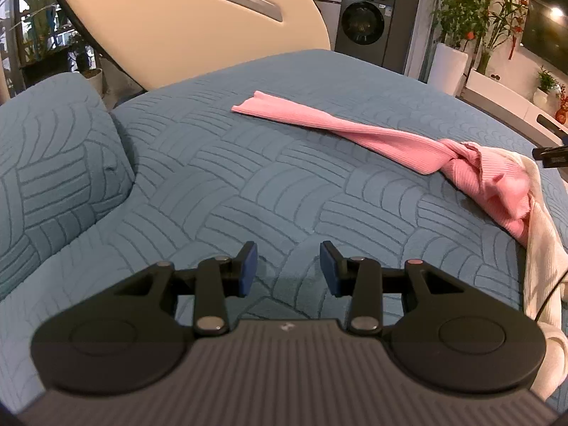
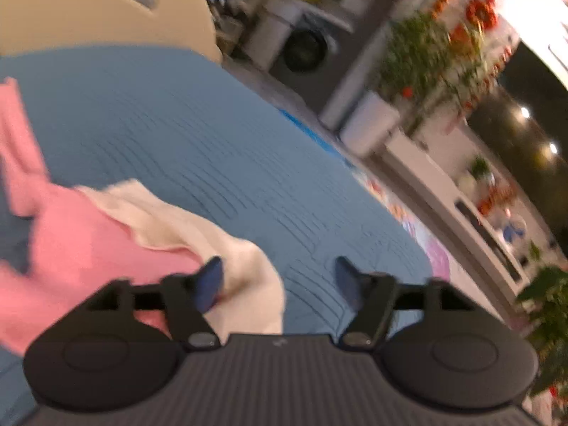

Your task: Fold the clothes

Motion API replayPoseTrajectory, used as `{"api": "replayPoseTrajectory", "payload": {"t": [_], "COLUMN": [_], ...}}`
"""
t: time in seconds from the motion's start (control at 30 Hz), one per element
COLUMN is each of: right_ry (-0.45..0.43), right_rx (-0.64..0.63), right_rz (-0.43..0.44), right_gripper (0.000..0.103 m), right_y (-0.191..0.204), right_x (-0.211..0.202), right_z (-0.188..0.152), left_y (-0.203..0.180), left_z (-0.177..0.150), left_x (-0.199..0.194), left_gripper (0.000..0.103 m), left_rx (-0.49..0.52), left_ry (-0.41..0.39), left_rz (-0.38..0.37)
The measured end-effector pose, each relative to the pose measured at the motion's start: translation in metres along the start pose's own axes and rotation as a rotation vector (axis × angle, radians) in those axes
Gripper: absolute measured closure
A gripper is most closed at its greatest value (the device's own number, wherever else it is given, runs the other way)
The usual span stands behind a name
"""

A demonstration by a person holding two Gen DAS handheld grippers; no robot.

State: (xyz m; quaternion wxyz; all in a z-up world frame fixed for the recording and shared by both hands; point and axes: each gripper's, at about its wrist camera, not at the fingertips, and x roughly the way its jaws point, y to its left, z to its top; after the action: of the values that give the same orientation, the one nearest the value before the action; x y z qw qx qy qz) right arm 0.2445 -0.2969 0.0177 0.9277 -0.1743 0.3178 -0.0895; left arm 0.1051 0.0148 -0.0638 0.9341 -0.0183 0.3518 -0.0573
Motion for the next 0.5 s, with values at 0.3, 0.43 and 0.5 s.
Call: {"api": "replayPoseTrajectory", "payload": {"t": [0.3,0.43,0.5], "right_ry": [-0.115,-0.075,-0.055], "right_rx": [-0.362,-0.377,-0.357], "right_rz": [0.274,0.283,0.288], "right_gripper": [0.018,0.049,0.097], "right_y": [0.063,0.068,0.064], "right_x": [-0.036,-0.003,0.012], "right_z": [-0.034,-0.021,-0.012], "left_y": [-0.030,-0.077,-0.102], "left_z": [0.006,0.004,0.003], "left_x": [-0.010,-0.025,-0.030], "left_gripper": [0.061,0.060,0.059], "left_rx": [-0.010,0.081,0.143], "left_ry": [0.010,0.005,0.001], "left_rz": [-0.093,-0.172,-0.192]}}
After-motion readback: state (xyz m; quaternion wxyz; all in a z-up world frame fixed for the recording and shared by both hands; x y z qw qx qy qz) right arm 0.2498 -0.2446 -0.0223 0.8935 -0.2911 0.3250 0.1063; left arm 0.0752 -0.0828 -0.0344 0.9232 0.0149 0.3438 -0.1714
